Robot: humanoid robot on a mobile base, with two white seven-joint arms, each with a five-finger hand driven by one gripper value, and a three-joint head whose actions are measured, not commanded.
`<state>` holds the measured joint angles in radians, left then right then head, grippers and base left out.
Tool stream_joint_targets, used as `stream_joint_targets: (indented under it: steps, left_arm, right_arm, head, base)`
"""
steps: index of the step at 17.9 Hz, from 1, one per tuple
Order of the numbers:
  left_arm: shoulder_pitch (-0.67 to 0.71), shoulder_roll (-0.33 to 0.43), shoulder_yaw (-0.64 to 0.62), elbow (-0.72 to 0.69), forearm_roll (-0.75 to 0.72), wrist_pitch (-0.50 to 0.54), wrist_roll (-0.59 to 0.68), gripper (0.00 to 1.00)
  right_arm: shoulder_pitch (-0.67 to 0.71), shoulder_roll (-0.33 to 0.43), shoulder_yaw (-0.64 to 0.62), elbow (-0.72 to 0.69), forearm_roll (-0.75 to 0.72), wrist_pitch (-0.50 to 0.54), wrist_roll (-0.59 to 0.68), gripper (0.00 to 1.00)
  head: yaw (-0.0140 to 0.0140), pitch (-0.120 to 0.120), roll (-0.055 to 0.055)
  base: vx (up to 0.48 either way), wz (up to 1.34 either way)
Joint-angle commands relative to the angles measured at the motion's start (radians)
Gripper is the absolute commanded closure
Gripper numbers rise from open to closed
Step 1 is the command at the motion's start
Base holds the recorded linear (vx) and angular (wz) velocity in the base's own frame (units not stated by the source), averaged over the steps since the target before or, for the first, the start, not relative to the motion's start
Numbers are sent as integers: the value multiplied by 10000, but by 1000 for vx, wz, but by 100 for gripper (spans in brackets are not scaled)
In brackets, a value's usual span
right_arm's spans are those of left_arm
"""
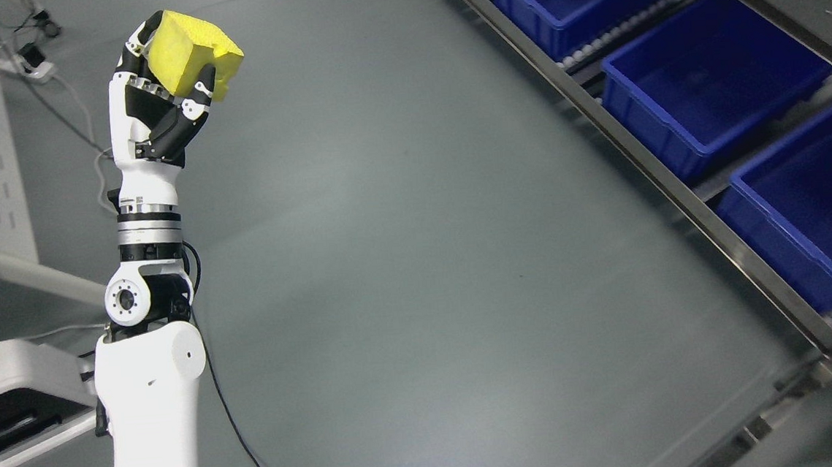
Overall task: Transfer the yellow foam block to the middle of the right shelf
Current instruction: 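Hold the cube raised in the left hand while turning toward the bin shelf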
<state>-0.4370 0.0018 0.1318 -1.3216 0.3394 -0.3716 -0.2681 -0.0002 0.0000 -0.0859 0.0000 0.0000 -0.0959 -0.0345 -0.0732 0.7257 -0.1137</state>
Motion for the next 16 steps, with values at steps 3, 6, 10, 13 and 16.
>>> stream_joint_targets:
  steps: [3, 6, 10, 13, 16]
  left_arm:
    - [152, 157, 154, -666, 11, 4, 12, 55]
    - [152, 157, 154, -666, 11, 4, 12, 55]
    - [137, 157, 154, -666, 11, 19, 12, 55]
    - [152, 157, 154, -666, -4, 34, 12, 55]
    - [137, 157, 154, -666, -4, 142, 12, 55]
  right_arm:
    - [17, -175, 0, -174, 31, 8, 8, 0]
    - [17, -175, 0, -174, 31, 8, 8, 0]
    - [17, -175, 0, -174, 31, 8, 8, 0]
    - [17, -175, -15, -174, 31, 8, 8, 0]
    - [17, -175, 0, -174, 31, 8, 8, 0]
  head:
    - [0, 0, 0]
    - [0, 0, 0]
    - [0, 0, 0]
    - [0, 0, 0]
    - [0, 0, 0]
  base:
    - [174, 690]
    - [194, 364]
    - [237, 135]
    - [306, -30]
    - [359, -105]
